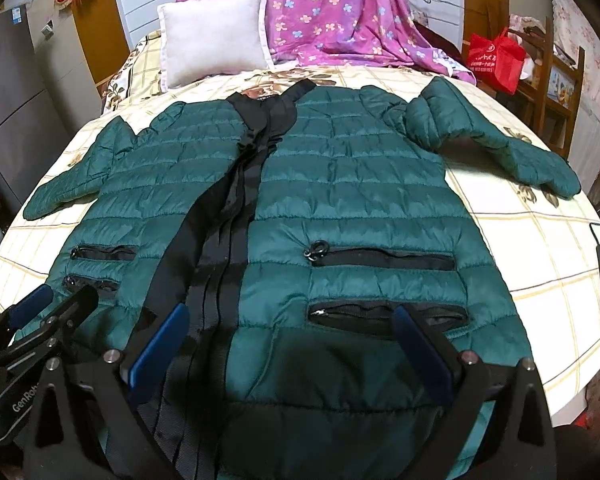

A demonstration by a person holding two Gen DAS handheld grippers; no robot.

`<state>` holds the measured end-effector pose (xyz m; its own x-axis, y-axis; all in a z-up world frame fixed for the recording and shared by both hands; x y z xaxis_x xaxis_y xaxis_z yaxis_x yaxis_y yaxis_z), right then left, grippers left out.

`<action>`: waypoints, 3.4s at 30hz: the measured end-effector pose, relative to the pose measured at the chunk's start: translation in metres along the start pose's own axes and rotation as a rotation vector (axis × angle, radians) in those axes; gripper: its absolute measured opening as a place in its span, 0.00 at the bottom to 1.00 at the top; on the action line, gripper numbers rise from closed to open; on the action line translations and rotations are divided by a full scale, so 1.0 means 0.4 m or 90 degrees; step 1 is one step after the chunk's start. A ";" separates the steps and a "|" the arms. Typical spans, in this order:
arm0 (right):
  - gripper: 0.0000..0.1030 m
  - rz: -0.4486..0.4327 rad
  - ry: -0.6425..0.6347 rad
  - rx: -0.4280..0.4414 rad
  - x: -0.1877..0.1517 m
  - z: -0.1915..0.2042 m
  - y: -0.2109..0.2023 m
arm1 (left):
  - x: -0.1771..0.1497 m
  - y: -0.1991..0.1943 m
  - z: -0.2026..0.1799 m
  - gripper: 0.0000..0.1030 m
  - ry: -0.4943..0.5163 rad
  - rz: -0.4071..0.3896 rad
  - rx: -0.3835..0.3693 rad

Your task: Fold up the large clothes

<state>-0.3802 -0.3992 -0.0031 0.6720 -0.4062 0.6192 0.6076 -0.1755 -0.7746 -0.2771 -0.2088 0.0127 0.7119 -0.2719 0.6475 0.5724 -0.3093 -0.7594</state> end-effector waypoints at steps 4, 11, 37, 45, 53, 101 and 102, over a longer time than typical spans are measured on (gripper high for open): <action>1.00 -0.013 -0.003 0.003 0.006 0.001 0.005 | 0.006 -0.001 0.002 0.44 0.001 0.002 -0.001; 1.00 0.050 0.003 -0.011 -0.008 0.004 -0.001 | 0.009 -0.003 0.003 0.44 0.001 0.002 0.000; 1.00 0.019 0.004 0.004 0.007 0.001 0.011 | 0.014 0.006 -0.024 0.44 0.026 0.009 -0.003; 1.00 0.009 0.014 0.014 0.020 -0.003 0.015 | 0.022 0.010 -0.039 0.44 0.036 0.008 -0.003; 1.00 0.013 0.017 0.025 0.045 -0.003 0.015 | 0.044 0.018 -0.052 0.44 0.038 0.010 -0.008; 1.00 0.014 -0.002 0.002 0.408 -0.013 0.220 | 0.354 0.218 0.189 0.44 -0.066 0.027 0.085; 1.00 0.016 -0.003 -0.001 0.411 -0.010 0.233 | 0.354 0.227 0.193 0.44 -0.069 0.031 0.083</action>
<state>-0.2147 -0.4861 0.0259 0.6896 -0.4059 0.5997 0.5892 -0.1668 -0.7905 -0.0930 -0.2052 0.0306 0.7757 -0.1811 0.6045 0.5795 -0.1748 -0.7960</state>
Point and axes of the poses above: each gripper's, at about its wrist camera, not at the fingertips, and y roughly the way its jaws point, z to its left, x to its top, the point moved 7 cm from there along y, roughly the way its jaws point, and after that the axes turned 3 degrees about z, right-handed, at the moved point
